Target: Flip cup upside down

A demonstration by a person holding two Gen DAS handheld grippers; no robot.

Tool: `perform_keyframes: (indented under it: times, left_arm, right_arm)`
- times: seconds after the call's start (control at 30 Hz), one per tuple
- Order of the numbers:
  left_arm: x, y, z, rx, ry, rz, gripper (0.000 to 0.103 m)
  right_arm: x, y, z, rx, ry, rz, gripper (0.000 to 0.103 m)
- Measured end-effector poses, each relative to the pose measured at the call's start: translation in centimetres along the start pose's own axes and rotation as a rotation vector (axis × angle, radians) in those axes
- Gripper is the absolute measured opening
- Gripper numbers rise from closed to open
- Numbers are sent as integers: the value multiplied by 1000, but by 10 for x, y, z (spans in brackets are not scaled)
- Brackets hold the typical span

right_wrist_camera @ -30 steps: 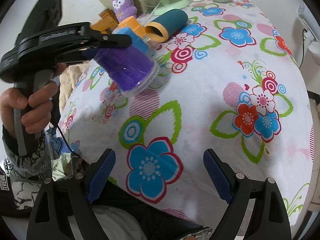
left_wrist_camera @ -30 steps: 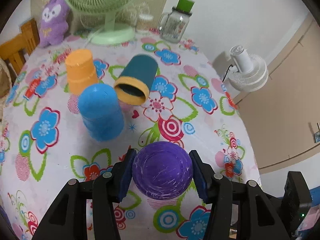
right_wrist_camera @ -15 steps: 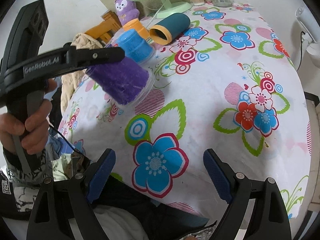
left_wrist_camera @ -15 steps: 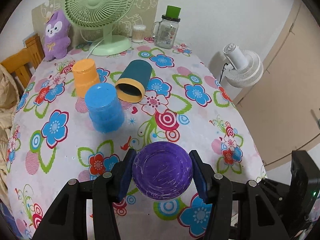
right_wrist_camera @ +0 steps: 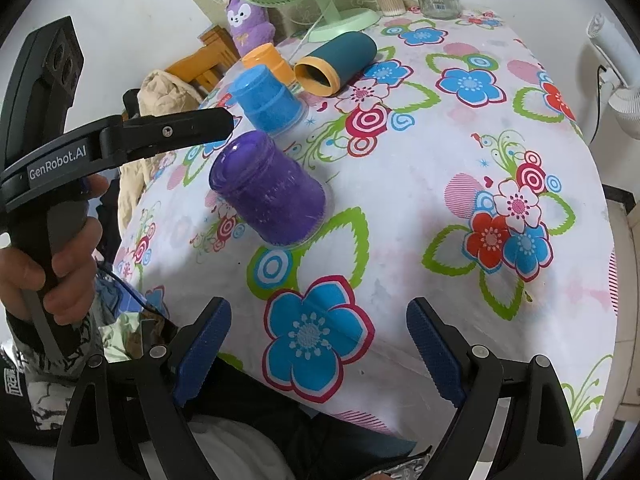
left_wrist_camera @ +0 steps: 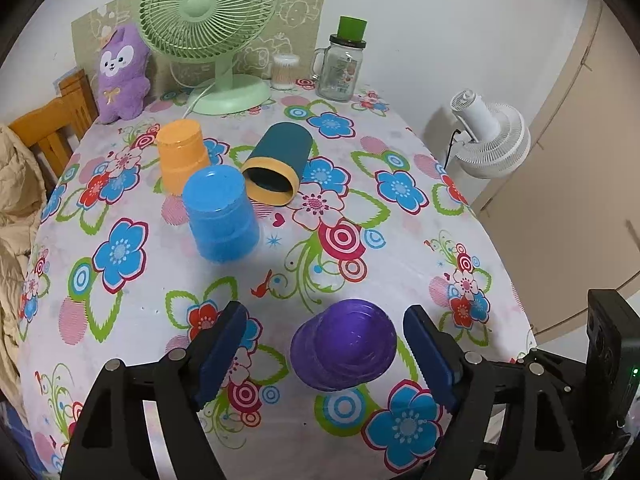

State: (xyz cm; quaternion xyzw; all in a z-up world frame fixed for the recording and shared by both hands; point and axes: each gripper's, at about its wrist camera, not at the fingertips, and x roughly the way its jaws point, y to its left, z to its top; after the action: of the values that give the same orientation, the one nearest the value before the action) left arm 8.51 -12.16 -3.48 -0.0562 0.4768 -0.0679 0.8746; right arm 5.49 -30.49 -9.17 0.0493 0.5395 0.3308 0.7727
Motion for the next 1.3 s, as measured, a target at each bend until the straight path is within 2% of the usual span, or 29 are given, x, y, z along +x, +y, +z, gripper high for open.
perform_keyframes:
  times: [0.17, 0.37, 0.5, 0.63, 0.93, 1.3]
  left_arm:
    - [-12, 7, -3, -20, -38, 10, 88]
    - [-40, 20, -10, -53, -143, 50, 93]
    - [-58, 27, -15, -68, -212, 60, 96]
    - [-75, 31, -23, -73, -266, 78, 101]
    - [-93, 43, -42, -100, -304, 88, 103]
    - [-100, 47, -47, -96, -323, 99, 103]
  right_arm:
    - [-8, 6, 7, 4, -44, -12, 91]
    - [-30, 21, 19, 12, -148, -51, 91]
    - [-45, 37, 25, -4, -216, -100, 97]
    - [-56, 52, 28, -32, -260, -110, 99]
    - [-67, 78, 28, -63, -310, -127, 99]
    - [-65, 96, 27, -101, -310, -131, 99]
